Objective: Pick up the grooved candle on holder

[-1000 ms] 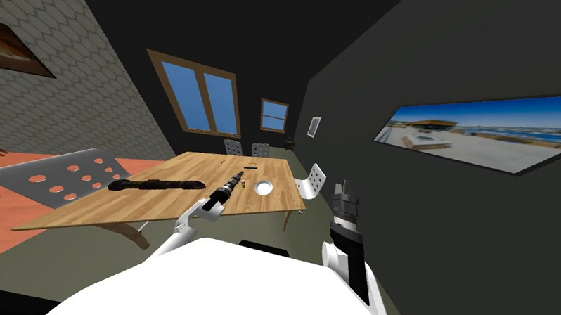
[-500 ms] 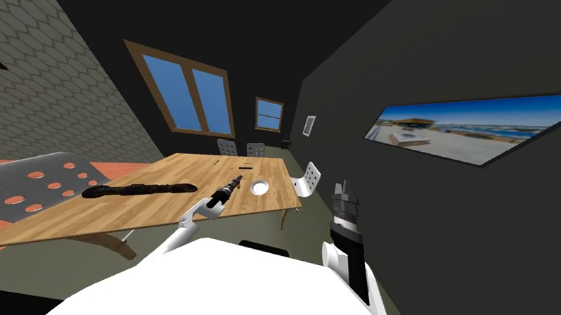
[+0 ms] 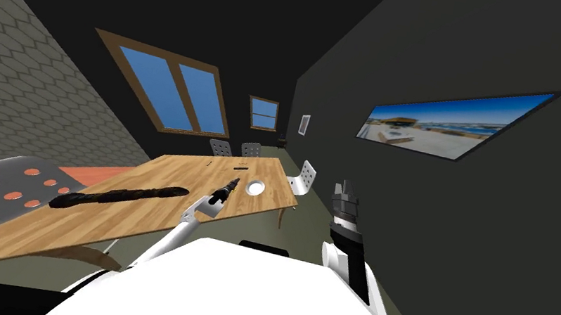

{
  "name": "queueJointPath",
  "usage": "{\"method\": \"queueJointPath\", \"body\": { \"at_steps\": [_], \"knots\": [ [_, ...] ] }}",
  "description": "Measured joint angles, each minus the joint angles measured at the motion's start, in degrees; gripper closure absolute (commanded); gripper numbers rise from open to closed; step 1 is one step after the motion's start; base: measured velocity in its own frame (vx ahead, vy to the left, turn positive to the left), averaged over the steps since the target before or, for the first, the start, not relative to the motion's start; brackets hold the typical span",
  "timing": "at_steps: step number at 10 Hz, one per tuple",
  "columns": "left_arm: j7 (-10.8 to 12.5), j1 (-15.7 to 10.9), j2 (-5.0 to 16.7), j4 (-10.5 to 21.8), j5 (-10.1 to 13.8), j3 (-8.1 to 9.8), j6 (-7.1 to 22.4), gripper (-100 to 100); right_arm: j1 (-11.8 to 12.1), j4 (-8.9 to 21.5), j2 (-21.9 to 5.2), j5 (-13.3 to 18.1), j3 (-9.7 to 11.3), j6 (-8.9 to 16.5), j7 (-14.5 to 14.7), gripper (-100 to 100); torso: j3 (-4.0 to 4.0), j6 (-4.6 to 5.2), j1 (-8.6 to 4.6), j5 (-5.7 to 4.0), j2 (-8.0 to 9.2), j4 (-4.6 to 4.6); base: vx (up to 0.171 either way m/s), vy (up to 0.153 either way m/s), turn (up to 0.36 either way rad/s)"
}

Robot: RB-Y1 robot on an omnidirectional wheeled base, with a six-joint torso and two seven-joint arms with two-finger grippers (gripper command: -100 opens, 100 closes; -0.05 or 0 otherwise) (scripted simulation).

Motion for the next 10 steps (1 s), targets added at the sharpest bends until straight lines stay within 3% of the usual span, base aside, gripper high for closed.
{"method": "queueJointPath", "body": {
  "at_steps": [2, 5, 10],
  "knots": [
    [0.07, -1.86, 1.20, 4.32, -0.47, -0.11, 1.80, -100, 0.00, 0.00, 0.00, 0.00, 0.00, 0.00, 0.00, 0, 0.00, 0.02, -0.02, 0.00, 0.00, 0.00, 0.008, -0.025, -0.096],
    [0.11, -3.10, 2.34, 7.48, -0.78, -0.44, 5.20, -100, 0.00, 0.00, 0.00, 0.00, 0.00, 0.00, 0.00, 0, 0.01, -0.01, 0.03, 0.00, 0.02, 0.01, 0.004, -0.016, -0.085],
    [0.30, -6.77, 5.52, 15.62, -0.89, -1.06, 9.46, -100, 0.00, 0.00, 0.00, 0.00, 0.00, 0.00, 0.00, 0, 0.01, -0.01, 0.02, 0.00, 0.01, 0.00, 0.007, -0.021, -0.096]
  ]
}}
